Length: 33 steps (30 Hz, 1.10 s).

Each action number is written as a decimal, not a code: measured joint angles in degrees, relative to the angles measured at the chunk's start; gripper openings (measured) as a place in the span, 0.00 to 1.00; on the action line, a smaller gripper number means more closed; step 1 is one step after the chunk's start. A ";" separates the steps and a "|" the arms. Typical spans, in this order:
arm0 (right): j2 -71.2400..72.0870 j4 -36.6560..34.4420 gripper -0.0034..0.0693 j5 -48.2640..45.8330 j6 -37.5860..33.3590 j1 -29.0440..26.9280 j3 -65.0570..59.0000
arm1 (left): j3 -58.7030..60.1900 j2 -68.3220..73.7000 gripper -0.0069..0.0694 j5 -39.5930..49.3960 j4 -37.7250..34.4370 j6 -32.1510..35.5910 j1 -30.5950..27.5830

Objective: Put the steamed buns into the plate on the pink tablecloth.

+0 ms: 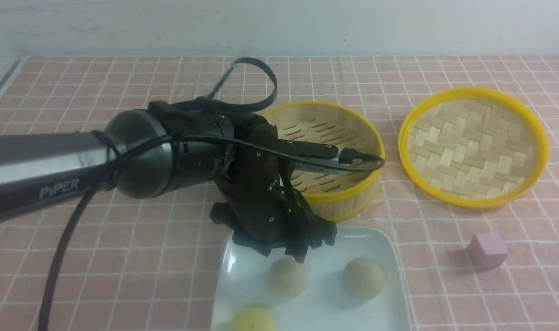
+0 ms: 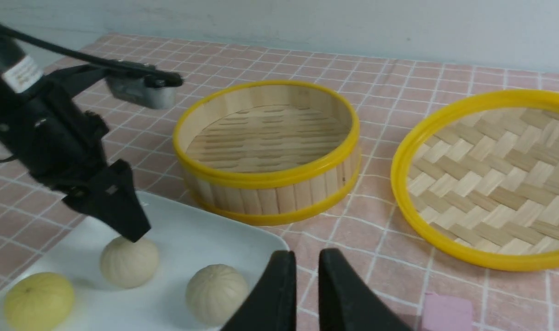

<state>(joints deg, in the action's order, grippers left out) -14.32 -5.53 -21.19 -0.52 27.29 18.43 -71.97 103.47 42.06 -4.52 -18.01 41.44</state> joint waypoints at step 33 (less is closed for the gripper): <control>14.88 4.34 0.18 -3.49 0.00 -21.95 -18.68 | 0.00 -21.26 0.10 5.18 6.80 1.31 0.02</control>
<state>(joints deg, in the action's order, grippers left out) 0.56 -1.19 -24.68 -0.52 5.34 -0.25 -71.97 82.21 47.25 2.28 -16.70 41.46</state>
